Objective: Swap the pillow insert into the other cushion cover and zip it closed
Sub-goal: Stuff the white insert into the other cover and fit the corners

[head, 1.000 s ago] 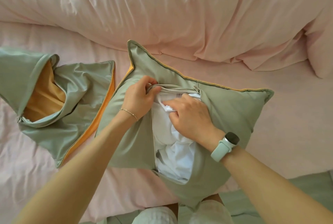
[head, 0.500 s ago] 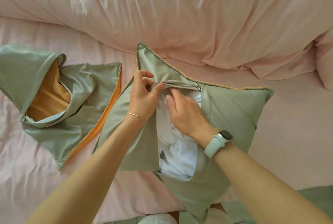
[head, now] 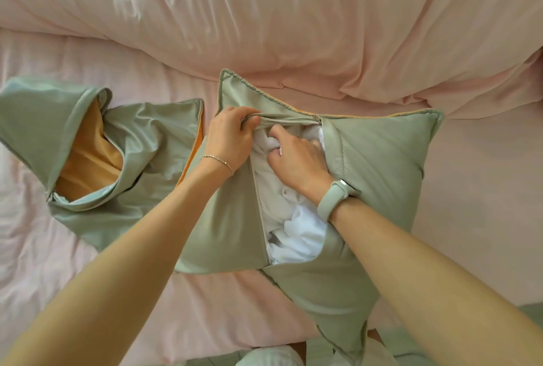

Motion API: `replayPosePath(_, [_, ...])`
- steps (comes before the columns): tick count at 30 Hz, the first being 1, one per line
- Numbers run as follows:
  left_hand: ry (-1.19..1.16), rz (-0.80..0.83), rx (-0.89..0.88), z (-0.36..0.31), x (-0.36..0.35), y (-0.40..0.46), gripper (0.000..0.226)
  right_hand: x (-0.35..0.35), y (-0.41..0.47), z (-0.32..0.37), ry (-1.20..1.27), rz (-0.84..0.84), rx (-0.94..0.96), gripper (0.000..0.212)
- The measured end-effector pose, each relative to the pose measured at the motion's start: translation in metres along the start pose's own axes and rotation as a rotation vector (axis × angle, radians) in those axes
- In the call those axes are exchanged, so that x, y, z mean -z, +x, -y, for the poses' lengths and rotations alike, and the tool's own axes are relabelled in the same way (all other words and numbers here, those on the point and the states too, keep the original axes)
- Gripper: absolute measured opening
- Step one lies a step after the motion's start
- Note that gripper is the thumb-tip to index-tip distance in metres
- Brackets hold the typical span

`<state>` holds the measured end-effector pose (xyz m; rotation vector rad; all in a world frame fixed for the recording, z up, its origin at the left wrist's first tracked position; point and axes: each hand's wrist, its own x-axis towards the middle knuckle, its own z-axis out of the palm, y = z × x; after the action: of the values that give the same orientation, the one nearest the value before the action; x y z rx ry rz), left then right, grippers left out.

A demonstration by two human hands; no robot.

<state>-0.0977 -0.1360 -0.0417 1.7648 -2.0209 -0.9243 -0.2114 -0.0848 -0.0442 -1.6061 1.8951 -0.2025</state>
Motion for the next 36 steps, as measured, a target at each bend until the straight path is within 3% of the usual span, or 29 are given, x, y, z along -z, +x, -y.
replayPosePath(6, [-0.023,0.034,-0.028,-0.001,-0.002,-0.003,0.02,0.0,-0.008,-0.016,0.014,-0.238,0.18,0.039])
replayPosePath(8, [-0.034,0.031,-0.005,-0.003,-0.004,-0.002,0.02,0.006,-0.007,-0.018,0.148,-0.192,0.109,0.039])
replayPosePath(11, [-0.07,0.027,0.056,-0.005,-0.007,0.0,0.02,0.019,-0.006,-0.016,0.501,0.044,-0.099,0.036])
replayPosePath(13, [-0.078,0.04,0.05,-0.008,-0.008,0.0,0.021,0.027,-0.005,-0.016,0.733,0.112,-0.205,0.026])
replayPosePath(15, [-0.015,0.054,-0.004,-0.009,-0.009,-0.002,0.021,0.032,-0.004,-0.02,0.919,0.091,-0.285,0.015])
replayPosePath(18, [0.144,0.083,-0.138,-0.007,-0.008,-0.005,0.016,0.038,-0.005,-0.03,1.015,0.0,-0.36,0.023])
replayPosePath(20, [0.244,0.069,-0.298,-0.003,-0.006,-0.007,0.015,0.04,-0.009,-0.033,0.921,-0.041,-0.342,0.028])
replayPosePath(23, [0.26,0.074,-0.44,-0.001,-0.004,-0.011,0.028,0.037,-0.016,-0.032,0.465,-0.042,-0.175,0.025])
replayPosePath(25, [0.11,0.045,-0.354,-0.002,-0.005,-0.013,0.027,0.031,-0.02,-0.029,0.106,-0.027,-0.027,0.019])
replayPosePath(27, [-0.063,0.026,-0.192,-0.006,-0.006,-0.014,0.018,0.027,-0.02,-0.024,-0.12,0.037,-0.013,0.025])
replayPosePath(31, [-0.219,0.017,-0.065,-0.011,-0.007,-0.012,0.028,0.013,-0.01,-0.013,-0.214,0.031,-0.055,0.05])
replayPosePath(33, [-0.245,0.011,-0.061,-0.009,-0.007,-0.011,0.037,0.003,-0.002,-0.011,-0.217,0.022,-0.079,0.046])
replayPosePath(36, [-0.162,0.003,-0.125,-0.004,-0.008,-0.012,0.028,0.002,0.007,-0.011,-0.187,0.021,-0.092,0.027])
